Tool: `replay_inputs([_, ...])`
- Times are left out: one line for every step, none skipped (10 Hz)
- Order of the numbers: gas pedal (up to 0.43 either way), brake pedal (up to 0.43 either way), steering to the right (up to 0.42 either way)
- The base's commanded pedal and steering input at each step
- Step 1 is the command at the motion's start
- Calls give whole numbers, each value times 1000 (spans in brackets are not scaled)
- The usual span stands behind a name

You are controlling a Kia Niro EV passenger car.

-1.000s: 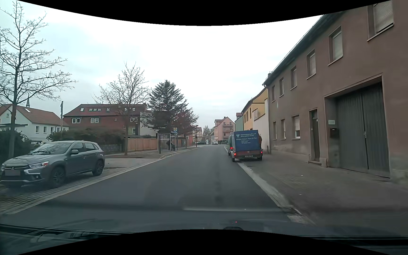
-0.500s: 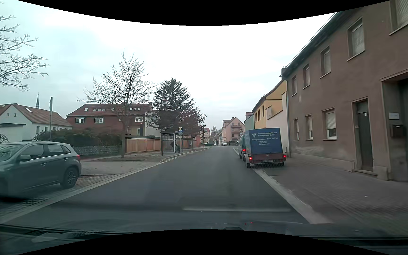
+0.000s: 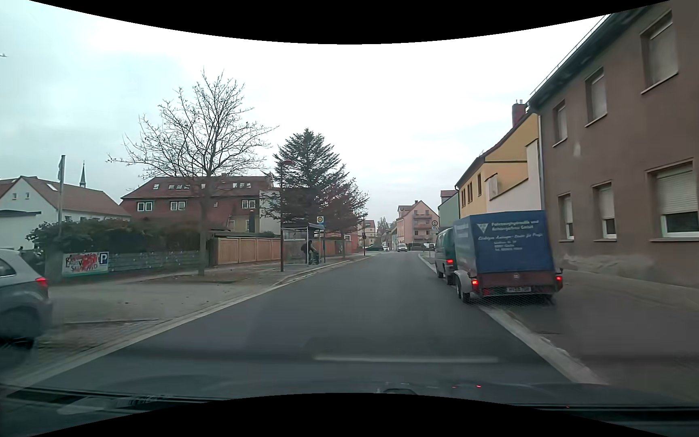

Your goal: Follow the waypoints while adhering to traffic rules and regulations

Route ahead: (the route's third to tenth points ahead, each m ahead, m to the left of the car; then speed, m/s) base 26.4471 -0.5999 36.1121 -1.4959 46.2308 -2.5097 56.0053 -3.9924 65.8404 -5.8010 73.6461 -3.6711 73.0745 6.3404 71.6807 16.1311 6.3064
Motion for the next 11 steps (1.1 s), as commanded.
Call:
replay_inputs([240, 0, -34])
replay_inputs([240, 0, -22])
replay_inputs([240, 0, -10])
replay_inputs([240, 0, 1])
replay_inputs([240, 0, 6])
replay_inputs([240, 0, 9])
replay_inputs([240, 0, 15])
replay_inputs([240, 0, 26])
replay_inputs([240, 0, 34])
replay_inputs([240, 0, 41])
replay_inputs([240, 0, 47])
